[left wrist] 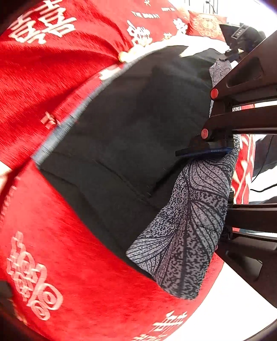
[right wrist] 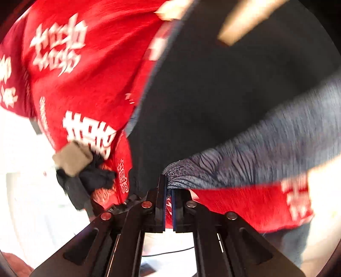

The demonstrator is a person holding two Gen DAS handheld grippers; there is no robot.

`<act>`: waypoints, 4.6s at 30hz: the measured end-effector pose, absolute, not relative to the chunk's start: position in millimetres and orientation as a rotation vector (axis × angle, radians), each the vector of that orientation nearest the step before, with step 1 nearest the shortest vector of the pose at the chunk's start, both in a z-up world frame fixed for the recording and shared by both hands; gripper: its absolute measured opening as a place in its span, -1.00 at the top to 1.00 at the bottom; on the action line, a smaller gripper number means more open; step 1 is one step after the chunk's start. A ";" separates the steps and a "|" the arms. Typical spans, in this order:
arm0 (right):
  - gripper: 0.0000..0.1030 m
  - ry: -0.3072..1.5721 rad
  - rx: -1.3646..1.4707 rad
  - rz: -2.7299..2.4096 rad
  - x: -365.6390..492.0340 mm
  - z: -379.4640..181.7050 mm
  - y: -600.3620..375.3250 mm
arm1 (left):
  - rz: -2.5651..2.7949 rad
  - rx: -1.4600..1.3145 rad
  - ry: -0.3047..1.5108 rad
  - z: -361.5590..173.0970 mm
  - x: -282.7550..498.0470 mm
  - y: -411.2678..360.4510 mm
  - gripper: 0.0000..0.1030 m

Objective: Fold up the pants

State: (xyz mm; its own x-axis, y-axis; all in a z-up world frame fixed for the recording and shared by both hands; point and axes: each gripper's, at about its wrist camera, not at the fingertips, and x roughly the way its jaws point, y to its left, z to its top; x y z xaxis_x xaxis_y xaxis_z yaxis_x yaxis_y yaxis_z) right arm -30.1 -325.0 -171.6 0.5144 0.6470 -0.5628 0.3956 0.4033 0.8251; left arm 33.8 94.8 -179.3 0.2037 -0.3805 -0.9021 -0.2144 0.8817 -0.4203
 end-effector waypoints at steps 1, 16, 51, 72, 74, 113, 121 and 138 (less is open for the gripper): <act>0.92 1.089 1.178 0.228 -14.3 -161.4 -326.1 | -0.125 -0.519 1.363 -171.6 38.1 94.4 0.55; 0.87 1.333 0.895 0.261 241.2 -214.6 -387.3 | 0.097 -0.294 1.170 -191.4 243.8 54.1 -0.64; 0.04 1.162 0.907 0.086 79.4 -153.9 -468.9 | -0.170 0.200 1.327 -168.8 144.0 -113.8 -0.70; -0.05 0.955 1.523 -0.102 -190.3 -260.9 -544.9 | -0.749 -0.080 1.547 -210.5 70.1 -334.8 -0.70; 0.56 0.969 1.555 -0.082 -184.3 -262.6 -547.4 | -0.730 -0.074 1.554 -215.7 67.2 -343.6 -0.69; 0.86 1.046 1.293 -0.131 36.4 -224.1 -765.0 | -0.055 0.168 1.394 -219.9 154.9 -310.1 -0.56; 0.33 1.104 1.194 -0.148 2.0 -219.2 -764.6 | -0.049 0.181 1.406 -228.1 148.0 -294.3 -0.81; 0.28 1.073 1.244 -0.297 -14.4 -216.1 -789.8 | -0.055 0.189 1.406 -233.0 146.9 -289.4 -0.94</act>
